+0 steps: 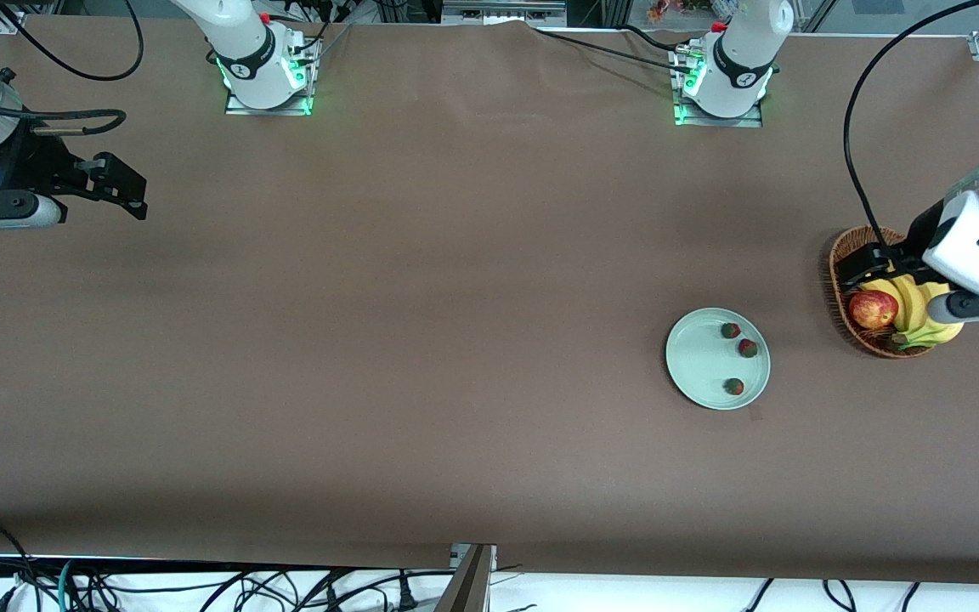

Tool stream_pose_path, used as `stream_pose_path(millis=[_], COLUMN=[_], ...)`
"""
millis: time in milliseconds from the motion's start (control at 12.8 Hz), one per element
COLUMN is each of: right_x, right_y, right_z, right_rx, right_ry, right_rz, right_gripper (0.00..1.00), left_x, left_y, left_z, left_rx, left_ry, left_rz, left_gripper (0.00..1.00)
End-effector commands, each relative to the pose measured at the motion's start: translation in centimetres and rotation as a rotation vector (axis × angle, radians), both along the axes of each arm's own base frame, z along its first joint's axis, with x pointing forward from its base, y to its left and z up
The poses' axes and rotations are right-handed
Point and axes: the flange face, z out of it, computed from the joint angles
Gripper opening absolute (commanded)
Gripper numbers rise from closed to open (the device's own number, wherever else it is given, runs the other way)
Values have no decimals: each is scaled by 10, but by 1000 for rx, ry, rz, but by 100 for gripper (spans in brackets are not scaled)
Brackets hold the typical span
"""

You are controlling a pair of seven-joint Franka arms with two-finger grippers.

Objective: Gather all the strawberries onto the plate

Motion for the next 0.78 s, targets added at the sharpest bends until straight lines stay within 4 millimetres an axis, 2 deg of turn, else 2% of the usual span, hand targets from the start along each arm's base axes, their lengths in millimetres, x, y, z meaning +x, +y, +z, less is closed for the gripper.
stream_pose_path(millis=[0, 701], right_x=[1, 1], right_y=[-1, -2], right_z=[6, 6], right_rx=[-7, -7], right_ry=[-7, -7], right_rz=[7, 5], right_gripper=[100, 100], left_x=[-47, -49], left_y=[-9, -21], left_z=[2, 0], left_rx=[1, 2], left_ry=[-43, -7], left_rz=[-6, -28], left_gripper=[100, 100])
